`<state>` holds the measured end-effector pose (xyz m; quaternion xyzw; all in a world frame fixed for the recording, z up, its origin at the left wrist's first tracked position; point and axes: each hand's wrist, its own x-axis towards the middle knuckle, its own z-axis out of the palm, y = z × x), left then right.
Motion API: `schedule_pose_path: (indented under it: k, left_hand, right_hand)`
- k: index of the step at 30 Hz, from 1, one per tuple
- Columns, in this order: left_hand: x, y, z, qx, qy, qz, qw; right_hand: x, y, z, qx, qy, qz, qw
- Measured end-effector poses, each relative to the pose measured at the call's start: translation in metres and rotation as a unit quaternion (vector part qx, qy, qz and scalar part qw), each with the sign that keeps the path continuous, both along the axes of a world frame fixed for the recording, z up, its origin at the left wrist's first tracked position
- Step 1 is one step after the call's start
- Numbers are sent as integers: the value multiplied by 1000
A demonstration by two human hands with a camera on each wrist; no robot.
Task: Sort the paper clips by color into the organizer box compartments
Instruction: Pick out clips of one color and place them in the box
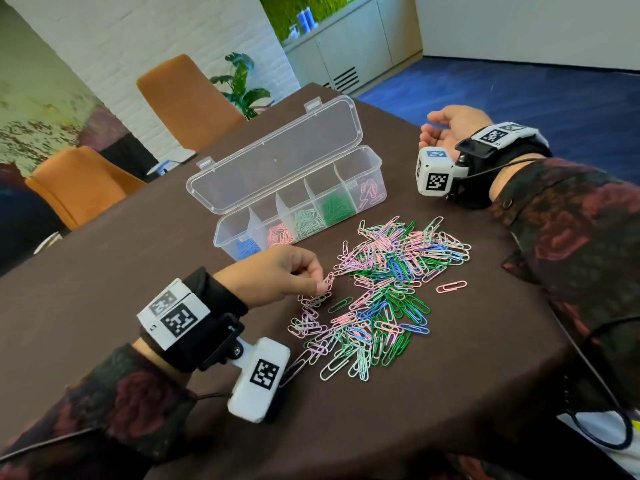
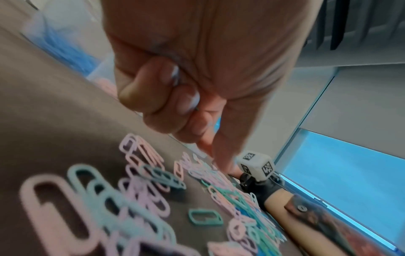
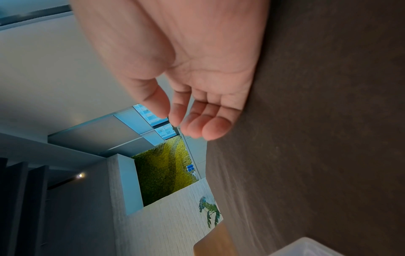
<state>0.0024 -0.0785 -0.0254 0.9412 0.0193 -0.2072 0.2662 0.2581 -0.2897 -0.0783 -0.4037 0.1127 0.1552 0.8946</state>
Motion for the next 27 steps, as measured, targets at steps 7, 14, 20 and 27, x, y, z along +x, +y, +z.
schedule_pose_path:
  k: [7,14,20,27]
  left_hand:
    - [5,1,-5,107,-102,7,989]
    - [3,-30,-10,182,-53,-131,973]
    - [7,-18,-8,57,-2,-83,995]
    - [1,11,-11,-551,24,130,824]
  right_hand:
    - [0,0,-1,1,-2,0,1000]
    - [2,-1,0,-14,9,8,1000]
    - [2,0,0,-3,8,2,1000]
    - [4,0,0,-4,14,11,1000]
